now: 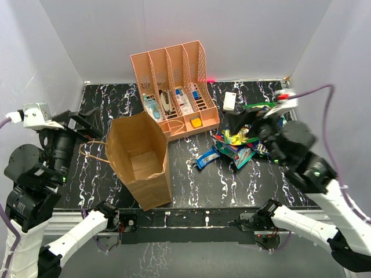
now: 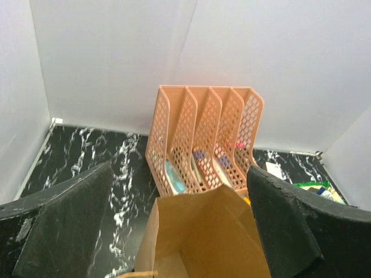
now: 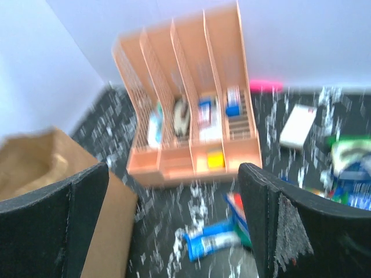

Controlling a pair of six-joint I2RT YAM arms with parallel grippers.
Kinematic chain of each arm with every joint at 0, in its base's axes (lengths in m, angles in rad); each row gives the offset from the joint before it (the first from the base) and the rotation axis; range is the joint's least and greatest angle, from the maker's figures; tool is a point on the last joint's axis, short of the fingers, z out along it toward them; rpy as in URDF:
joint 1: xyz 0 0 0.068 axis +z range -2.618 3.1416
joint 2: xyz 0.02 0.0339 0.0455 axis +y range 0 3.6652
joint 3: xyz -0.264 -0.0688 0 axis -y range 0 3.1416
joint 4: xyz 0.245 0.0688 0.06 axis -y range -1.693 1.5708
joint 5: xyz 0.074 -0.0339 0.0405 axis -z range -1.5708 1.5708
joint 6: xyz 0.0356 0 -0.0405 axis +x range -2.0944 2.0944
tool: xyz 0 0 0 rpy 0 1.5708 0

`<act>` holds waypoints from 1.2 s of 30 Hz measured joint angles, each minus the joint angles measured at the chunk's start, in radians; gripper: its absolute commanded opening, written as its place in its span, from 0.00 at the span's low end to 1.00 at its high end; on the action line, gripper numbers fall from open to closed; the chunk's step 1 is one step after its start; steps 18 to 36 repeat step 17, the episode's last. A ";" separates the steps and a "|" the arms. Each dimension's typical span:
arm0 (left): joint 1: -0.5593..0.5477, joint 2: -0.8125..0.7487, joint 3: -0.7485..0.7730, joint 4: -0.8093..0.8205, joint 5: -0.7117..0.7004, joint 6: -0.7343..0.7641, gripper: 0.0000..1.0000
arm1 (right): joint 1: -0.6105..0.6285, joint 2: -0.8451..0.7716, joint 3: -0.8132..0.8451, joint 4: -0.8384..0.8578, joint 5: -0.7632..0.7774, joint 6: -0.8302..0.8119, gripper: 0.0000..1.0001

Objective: Take the snacks out of the paper bag

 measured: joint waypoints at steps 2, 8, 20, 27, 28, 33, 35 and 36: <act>0.000 0.030 0.039 0.019 0.027 0.030 0.98 | 0.000 -0.001 0.144 -0.010 0.004 -0.058 0.98; 0.000 0.081 0.166 0.067 0.140 0.098 0.98 | 0.000 -0.001 0.433 0.019 0.021 -0.171 0.98; 0.000 0.025 0.143 0.122 0.180 0.116 0.98 | 0.000 -0.035 0.459 0.057 0.129 -0.229 0.98; 0.000 0.025 0.143 0.122 0.180 0.116 0.98 | 0.000 -0.035 0.459 0.057 0.129 -0.229 0.98; 0.000 0.025 0.143 0.122 0.180 0.116 0.98 | 0.000 -0.035 0.459 0.057 0.129 -0.229 0.98; 0.000 0.025 0.143 0.122 0.180 0.116 0.98 | 0.000 -0.035 0.459 0.057 0.129 -0.229 0.98; 0.000 0.025 0.143 0.122 0.180 0.116 0.98 | 0.000 -0.035 0.459 0.057 0.129 -0.229 0.98; 0.000 0.025 0.143 0.122 0.180 0.116 0.98 | 0.000 -0.035 0.459 0.057 0.129 -0.229 0.98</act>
